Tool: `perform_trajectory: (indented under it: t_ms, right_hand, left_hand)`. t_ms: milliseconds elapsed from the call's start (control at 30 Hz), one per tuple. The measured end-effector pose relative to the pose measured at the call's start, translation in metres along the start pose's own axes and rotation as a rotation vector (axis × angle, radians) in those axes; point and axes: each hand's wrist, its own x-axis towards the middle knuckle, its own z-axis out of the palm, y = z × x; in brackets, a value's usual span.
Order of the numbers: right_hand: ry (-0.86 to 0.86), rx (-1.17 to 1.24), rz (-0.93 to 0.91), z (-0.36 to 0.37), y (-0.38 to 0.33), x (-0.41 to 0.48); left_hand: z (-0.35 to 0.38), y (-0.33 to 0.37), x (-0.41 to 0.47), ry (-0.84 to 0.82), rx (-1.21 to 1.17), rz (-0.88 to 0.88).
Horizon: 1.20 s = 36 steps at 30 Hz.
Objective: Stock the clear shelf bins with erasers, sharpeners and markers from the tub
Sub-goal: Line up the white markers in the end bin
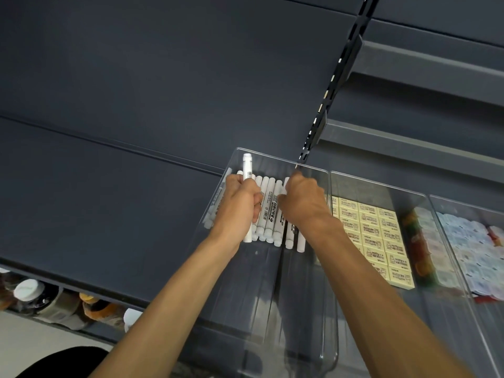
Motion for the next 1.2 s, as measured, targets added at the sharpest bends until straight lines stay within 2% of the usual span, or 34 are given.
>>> perform_trajectory:
  t_ms: [233, 367, 533, 633, 767, 867, 1067, 1200]
  right_hand:
    - [0.005, 0.030, -0.039, 0.004, 0.007, -0.004]
    - [-0.020, 0.052, -0.106, -0.002, 0.006, -0.023]
    - [0.100, 0.054, -0.203, -0.010, 0.015, -0.041]
    - [0.191, 0.255, -0.303, -0.013, 0.026, -0.049]
    - [0.146, 0.590, -0.323, -0.009, 0.034, -0.058]
    - [0.157, 0.644, -0.294, -0.005, 0.033, -0.058]
    - [0.218, 0.816, -0.236, 0.002, 0.030, -0.052]
    - [0.246, 0.790, -0.226, 0.007, 0.028, -0.047]
  left_hand:
    - [-0.001, -0.006, 0.000, 0.018, 0.255, 0.190]
    - [0.000, -0.006, -0.001, -0.003, 0.283, 0.273]
    - [0.006, -0.005, -0.009, -0.043, 0.303, 0.260]
    - [0.010, -0.007, -0.015, -0.041, 0.253, 0.145]
    - [0.014, -0.009, -0.024, -0.099, 0.295, 0.149]
    - [0.015, -0.011, -0.026, -0.151, 0.328, 0.200]
    - [0.010, -0.009, -0.028, -0.133, 0.282, 0.330]
    - [0.008, -0.014, -0.024, -0.148, 0.265, 0.344]
